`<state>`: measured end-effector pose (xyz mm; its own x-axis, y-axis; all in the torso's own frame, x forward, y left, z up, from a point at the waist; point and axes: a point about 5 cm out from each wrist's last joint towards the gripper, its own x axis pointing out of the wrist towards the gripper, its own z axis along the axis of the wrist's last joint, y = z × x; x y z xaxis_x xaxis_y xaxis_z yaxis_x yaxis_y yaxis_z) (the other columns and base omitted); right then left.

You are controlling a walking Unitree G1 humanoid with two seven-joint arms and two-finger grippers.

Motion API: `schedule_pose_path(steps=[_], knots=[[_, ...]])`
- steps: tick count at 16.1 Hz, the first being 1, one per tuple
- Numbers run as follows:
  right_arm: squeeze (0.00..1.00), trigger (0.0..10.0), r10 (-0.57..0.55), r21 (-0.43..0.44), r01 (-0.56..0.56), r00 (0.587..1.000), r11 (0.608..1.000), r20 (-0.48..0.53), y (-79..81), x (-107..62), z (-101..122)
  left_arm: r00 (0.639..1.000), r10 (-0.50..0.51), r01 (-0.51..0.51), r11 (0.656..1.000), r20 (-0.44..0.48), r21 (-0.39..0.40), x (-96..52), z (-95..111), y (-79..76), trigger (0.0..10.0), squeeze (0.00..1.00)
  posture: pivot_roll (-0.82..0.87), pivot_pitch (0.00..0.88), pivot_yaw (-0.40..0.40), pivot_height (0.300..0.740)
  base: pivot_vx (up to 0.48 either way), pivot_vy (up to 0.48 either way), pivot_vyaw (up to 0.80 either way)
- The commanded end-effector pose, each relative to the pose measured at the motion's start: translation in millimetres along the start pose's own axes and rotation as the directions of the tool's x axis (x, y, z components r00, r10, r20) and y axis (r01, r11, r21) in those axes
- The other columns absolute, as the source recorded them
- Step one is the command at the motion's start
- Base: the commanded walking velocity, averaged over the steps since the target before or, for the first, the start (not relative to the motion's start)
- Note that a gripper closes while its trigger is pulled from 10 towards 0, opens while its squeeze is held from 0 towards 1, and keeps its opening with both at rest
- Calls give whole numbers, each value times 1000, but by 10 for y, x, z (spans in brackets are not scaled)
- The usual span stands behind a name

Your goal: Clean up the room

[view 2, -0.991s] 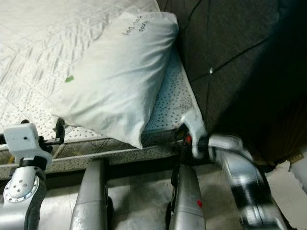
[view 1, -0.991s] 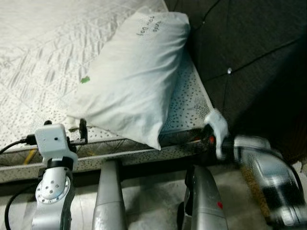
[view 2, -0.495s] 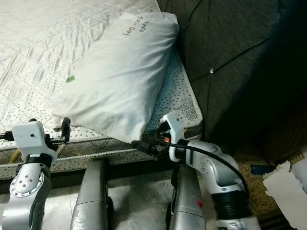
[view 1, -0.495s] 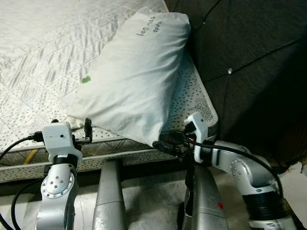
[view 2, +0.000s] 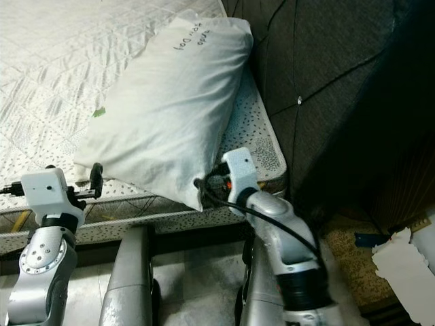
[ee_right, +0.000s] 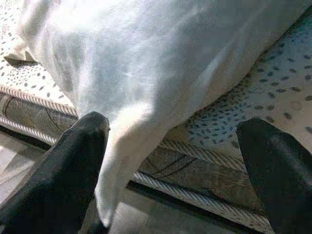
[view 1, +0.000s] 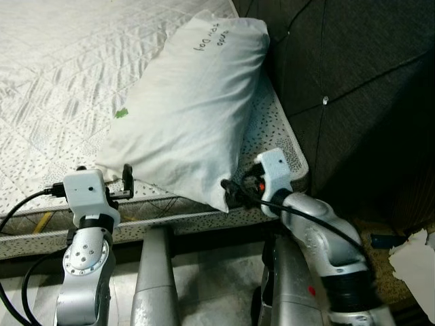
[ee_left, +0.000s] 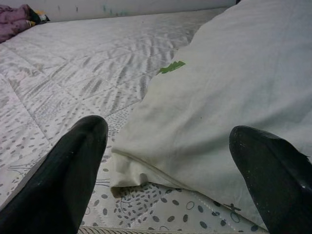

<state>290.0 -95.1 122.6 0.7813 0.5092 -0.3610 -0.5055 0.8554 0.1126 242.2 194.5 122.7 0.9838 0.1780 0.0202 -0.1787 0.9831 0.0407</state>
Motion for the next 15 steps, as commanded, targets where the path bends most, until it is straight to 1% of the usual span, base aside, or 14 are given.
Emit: schedule_pose_path(steps=[1,3,4,5,7,9,11,12,13,15], knots=[[0,10000,-5,-5,5,1000,1000,-4,19,22,-1,1000,18,-18,1000,3,1,4,0,32,10000,0,102,84,40,526,0,0,0],[0,10000,0,16,1,999,1000,-38,73,50,-58,1000,27,-27,1000,6,1,11,3,50,10000,0,107,83,37,526,0,0,0],[0,10000,26,42,-24,998,999,-54,112,74,-75,1000,30,-30,1000,8,1,17,5,51,10000,0,110,79,35,526,0,0,0],[0,10000,43,52,-40,998,998,-52,137,90,-67,1000,30,-30,1000,8,0,18,5,52,10000,0,110,79,35,526,0,0,0],[0,10000,17,65,-15,1000,998,-26,145,162,-18,999,33,-33,999,9,0,21,5,54,10000,0,111,77,36,526,0,0,0],[0,10000,-1,83,2,1000,997,-4,181,299,21,999,33,-33,999,10,7,9,9,59,10000,0,137,77,36,526,0,0,0],[0,10000,-71,93,71,997,993,-5,145,394,7,998,60,-60,997,-1,38,-69,-24,163,10000,0,164,83,24,526,0,0,0],[0,10000,-80,99,80,997,992,-7,143,416,9,997,78,-78,996,-9,49,-109,-43,219,10000,0,177,88,18,526,0,0,0],[0,10000,-76,106,76,997,991,-5,159,457,31,993,115,-114,991,-25,64,-178,-75,316,10000,0,196,92,7,526,0,0,0],[0,10000,-34,85,34,999,996,-3,226,530,46,988,152,-150,986,-31,75,-251,-80,388,10000,0,225,99,-7,526,0,0,0]])
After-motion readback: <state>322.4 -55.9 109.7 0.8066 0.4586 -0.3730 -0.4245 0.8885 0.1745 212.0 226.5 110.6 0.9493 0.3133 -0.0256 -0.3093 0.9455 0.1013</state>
